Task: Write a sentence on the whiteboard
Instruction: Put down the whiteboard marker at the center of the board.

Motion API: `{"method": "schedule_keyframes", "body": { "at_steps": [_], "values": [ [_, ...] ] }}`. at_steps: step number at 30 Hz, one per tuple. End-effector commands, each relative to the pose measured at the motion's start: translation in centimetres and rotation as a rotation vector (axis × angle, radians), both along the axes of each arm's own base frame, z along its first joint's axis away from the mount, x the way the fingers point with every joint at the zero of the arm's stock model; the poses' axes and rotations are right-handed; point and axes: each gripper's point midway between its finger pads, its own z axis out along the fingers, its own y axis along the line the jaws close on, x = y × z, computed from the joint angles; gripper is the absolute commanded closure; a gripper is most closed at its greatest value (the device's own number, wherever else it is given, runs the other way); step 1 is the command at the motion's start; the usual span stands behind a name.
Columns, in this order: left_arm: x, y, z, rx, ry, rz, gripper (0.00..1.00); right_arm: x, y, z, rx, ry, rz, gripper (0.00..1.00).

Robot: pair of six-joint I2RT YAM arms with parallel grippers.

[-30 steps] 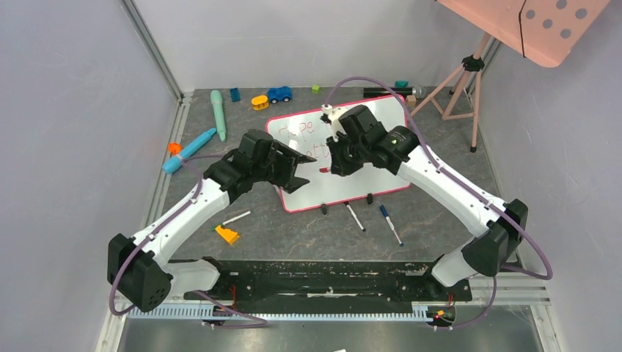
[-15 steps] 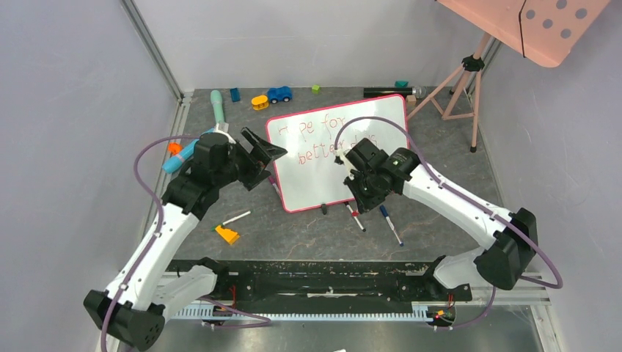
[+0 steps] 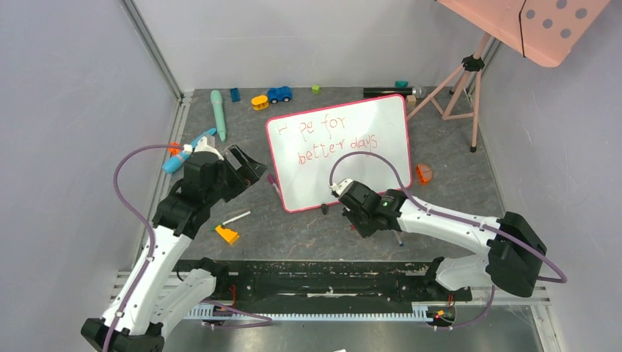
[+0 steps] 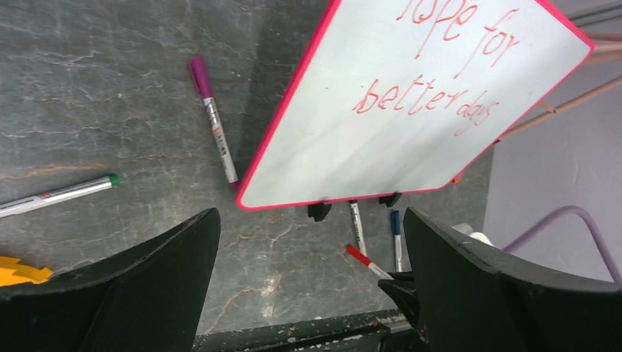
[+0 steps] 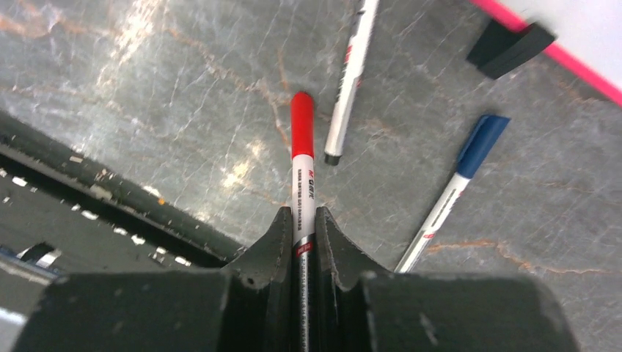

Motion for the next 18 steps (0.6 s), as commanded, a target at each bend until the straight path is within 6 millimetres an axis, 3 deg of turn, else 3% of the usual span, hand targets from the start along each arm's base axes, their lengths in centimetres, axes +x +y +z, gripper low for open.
{"method": "schedule_keyframes", "body": {
  "at_steps": [1,4,7,13,18],
  "values": [
    [0.0,1.5,-1.1,0.092,-0.022,0.023,0.0,2.2,-0.5,0.3,-0.009,-0.139,-0.016,1.0],
    [0.3,2.1,-0.9,0.114,-0.064,0.041,0.0,2.5,0.1,3.1,0.083,-0.185,0.004,1.0],
    [0.7,2.3,-0.5,0.117,-0.127,0.051,0.0,2.7,0.1,4.5,0.19,-0.188,0.009,1.0],
    [2.0,2.1,-2.2,0.12,-0.164,0.058,0.0,4.1,-1.3,4.0,0.297,-0.188,-0.034,1.0],
    [3.1,4.0,-3.9,0.211,-0.159,0.14,0.0,5.3,-1.8,2.7,0.331,-0.175,-0.058,1.0]
  ]
}}
